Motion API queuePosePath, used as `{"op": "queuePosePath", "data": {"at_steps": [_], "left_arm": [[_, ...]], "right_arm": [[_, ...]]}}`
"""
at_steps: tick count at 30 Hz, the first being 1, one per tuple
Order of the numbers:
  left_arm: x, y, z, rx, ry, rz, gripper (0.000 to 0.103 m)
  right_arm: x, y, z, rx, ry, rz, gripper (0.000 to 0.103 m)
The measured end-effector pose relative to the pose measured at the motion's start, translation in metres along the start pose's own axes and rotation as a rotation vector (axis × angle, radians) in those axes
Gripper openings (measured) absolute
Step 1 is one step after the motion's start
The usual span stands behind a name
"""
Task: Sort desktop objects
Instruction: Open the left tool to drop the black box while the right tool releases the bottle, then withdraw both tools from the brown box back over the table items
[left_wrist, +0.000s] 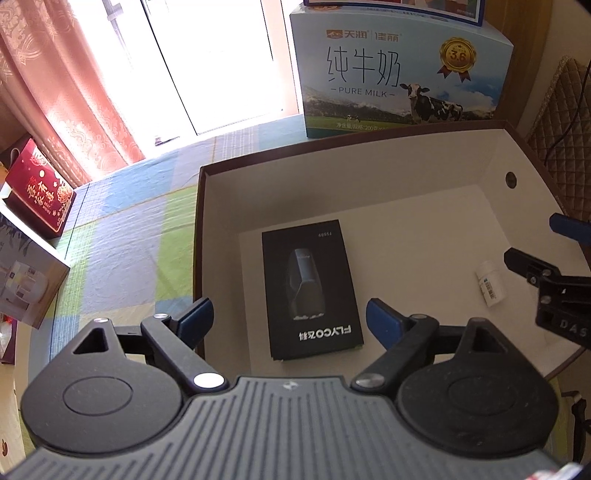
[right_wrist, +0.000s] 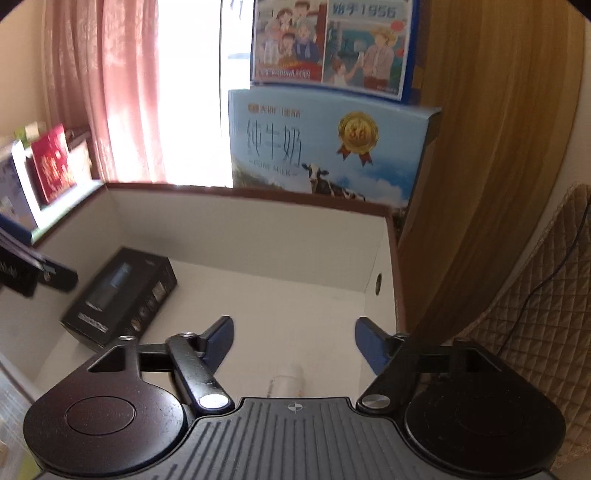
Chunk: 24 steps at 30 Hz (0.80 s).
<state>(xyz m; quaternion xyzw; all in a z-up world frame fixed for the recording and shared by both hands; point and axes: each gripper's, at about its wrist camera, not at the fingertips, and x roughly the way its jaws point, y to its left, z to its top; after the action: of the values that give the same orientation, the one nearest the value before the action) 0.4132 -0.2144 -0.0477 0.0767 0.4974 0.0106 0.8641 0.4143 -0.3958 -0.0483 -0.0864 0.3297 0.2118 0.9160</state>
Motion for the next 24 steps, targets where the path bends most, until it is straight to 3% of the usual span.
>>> {"op": "queuePosePath", "data": {"at_steps": [8, 13, 24], "left_arm": [[-0.025, 0.0, -0.012, -0.007, -0.029, -0.005, 0.092], [-0.038, -0.003, -0.021, -0.016, -0.042, -0.023, 0.095], [-0.061, -0.008, -0.043, -0.039, -0.051, -0.027, 0.096]], "right_arm": [[-0.028, 0.001, -0.004, 0.071, 0.042, 0.081, 0.091], [-0.048, 0.0, -0.009, 0.116, 0.048, 0.111, 0.096], [-0.078, 0.011, -0.007, 0.104, 0.033, 0.095, 0.101]]}}
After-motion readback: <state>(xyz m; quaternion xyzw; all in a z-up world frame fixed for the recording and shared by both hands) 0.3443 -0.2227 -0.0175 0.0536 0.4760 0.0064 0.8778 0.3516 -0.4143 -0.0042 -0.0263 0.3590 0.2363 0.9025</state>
